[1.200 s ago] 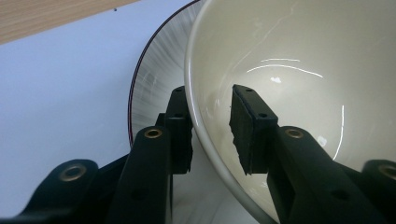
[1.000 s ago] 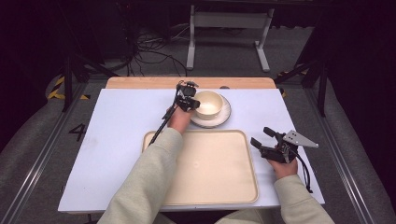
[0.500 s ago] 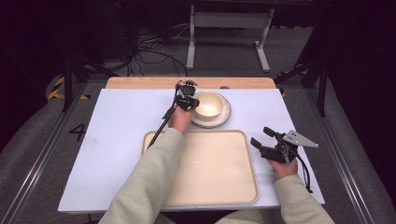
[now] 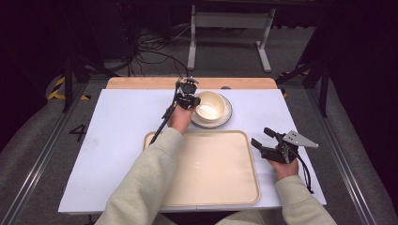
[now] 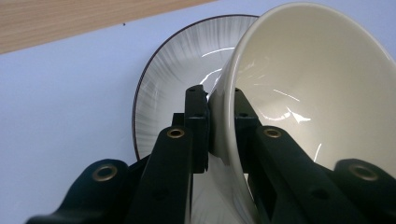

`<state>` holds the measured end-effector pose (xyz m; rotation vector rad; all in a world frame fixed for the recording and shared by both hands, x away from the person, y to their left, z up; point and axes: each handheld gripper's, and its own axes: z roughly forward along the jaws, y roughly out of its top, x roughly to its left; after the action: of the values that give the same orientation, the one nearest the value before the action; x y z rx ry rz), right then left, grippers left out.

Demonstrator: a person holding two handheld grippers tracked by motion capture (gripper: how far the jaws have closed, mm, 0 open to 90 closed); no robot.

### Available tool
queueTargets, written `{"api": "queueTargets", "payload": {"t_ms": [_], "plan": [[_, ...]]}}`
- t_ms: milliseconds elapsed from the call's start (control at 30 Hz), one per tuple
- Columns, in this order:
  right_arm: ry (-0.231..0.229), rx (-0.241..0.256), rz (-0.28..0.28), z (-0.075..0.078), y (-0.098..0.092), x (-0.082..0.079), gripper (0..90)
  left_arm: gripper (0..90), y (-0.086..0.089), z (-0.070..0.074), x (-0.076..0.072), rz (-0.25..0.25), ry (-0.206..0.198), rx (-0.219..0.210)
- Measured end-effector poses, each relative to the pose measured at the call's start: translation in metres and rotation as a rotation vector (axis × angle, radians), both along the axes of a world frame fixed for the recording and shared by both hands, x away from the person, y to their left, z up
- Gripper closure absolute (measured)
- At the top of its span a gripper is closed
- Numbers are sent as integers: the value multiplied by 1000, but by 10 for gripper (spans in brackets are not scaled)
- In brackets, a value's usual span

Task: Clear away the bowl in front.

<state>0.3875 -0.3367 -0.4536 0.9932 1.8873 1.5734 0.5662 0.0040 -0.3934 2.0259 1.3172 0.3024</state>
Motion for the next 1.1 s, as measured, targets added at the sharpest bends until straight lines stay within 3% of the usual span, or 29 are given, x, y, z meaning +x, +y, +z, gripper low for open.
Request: {"api": "queueTargets", "payload": {"t_ms": [700,1100], "plan": [[-1,-3,-4,0,1,1,199,825,16,44,-21,-69,-46,1],[-20,-15,-24,0,1,1,108,825,23,67,-39,-134,-59,-4]]}}
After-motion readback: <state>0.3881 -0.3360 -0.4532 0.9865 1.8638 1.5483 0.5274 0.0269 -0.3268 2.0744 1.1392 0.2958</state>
